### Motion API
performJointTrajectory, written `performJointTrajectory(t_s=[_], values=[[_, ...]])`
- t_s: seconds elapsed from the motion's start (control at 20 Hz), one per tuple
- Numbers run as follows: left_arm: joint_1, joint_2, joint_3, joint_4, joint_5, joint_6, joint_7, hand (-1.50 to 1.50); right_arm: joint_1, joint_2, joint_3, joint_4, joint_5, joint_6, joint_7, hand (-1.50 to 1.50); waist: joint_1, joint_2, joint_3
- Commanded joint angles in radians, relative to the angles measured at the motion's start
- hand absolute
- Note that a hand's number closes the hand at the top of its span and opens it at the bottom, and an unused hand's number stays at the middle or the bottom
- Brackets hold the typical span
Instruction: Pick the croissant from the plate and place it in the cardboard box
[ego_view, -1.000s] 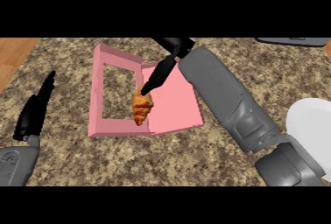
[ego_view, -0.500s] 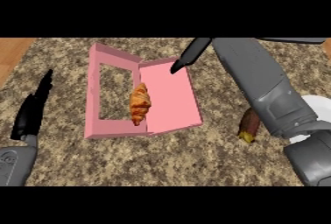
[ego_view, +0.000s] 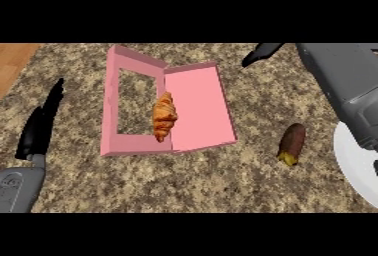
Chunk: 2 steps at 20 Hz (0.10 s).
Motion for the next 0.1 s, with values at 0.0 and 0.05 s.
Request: performJointTrajectory(t_s=[0.0,0.05], values=[[-0.011,-0.015,-0.007,-0.01,0.006,-0.001,-0.003,0.0,0.036,-0.06,0.035,-0.006,0.041,0.083,-0.092,-1.5,0.015,0.013,0.001],[-0.018,0.003,-0.001,0.007,-0.002,-0.005,0.01,0.0,0.027,-0.078,0.037,-0.012,0.042,0.113,-0.093,-1.5,0.009,0.013,0.002]])
